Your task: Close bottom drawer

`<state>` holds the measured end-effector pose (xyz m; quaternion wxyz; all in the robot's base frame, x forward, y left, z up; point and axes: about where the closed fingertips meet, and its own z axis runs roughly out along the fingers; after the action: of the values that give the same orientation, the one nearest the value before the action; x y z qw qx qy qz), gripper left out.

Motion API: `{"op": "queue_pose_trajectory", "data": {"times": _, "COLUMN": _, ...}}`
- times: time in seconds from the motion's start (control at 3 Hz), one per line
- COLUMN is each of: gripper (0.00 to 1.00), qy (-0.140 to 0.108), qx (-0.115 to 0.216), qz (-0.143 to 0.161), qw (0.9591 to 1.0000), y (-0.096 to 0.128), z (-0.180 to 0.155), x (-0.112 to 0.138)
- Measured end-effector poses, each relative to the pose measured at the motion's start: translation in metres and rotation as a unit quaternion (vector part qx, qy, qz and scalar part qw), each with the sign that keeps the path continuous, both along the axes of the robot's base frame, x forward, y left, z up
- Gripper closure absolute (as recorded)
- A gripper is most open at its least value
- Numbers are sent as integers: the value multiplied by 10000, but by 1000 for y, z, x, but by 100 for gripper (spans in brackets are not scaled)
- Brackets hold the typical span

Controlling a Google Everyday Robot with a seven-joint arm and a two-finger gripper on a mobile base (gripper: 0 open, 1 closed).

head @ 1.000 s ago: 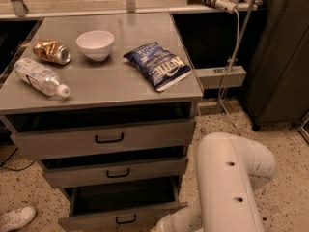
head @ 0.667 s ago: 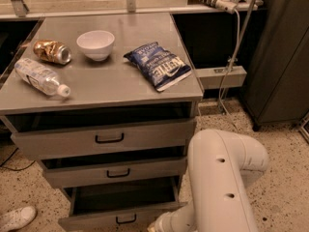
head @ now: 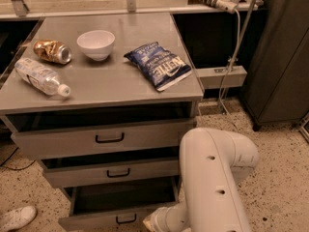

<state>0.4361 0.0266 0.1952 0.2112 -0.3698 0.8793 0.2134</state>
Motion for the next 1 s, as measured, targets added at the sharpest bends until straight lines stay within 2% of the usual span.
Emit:
{"op": "queue_pose_trajectory", "data": {"times": 0.33, "gripper": 100, "qy": -110, "qx": 11, "qz": 68, "qw": 9999, "y": 9, "z": -2, "x": 12}}
{"op": "queue_pose_trajectory", "data": {"times": 0.67, "gripper": 81, "qy": -111, "qx": 12, "qz": 68, "qw": 9999, "y": 9, "z": -2, "x": 12}}
{"op": "queue_pose_trajectory", "data": {"times": 1.0, "gripper": 58, "qy": -111, "qx": 12, "qz": 68, "qw": 9999, "y": 9, "z": -2, "x": 12}}
